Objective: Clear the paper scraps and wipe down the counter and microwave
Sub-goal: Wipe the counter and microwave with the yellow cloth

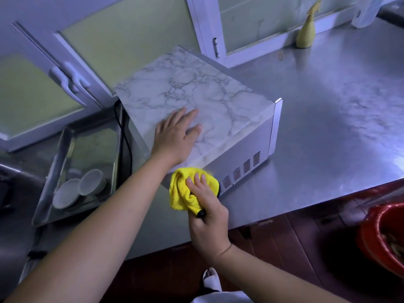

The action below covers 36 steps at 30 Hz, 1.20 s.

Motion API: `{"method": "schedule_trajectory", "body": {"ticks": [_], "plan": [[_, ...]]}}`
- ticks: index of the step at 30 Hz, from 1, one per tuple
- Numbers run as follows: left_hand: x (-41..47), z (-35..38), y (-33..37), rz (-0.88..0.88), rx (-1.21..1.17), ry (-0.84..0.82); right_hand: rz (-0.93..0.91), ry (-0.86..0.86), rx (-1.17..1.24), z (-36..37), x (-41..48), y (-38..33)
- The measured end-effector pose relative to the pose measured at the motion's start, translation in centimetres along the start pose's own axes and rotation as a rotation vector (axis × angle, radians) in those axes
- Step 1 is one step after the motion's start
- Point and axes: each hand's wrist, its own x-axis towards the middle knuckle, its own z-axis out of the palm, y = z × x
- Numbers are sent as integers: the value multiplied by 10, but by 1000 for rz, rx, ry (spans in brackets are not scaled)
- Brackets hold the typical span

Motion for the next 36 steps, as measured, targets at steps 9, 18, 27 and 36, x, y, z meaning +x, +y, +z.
{"method": "schedule_trajectory", "body": {"ticks": [9,18,27,36], "plan": [[-1,-1,0,0,5,9,475,-127,150,-80,44,-24],[-2,0,2,3,61,-31,-3,427,-63,-153,164,-29],[11,-7,20,155,154,-36,-107,328,-435,-151,207,7],[17,4,14,190,133,-29,62,641,160,-72,194,36]]}}
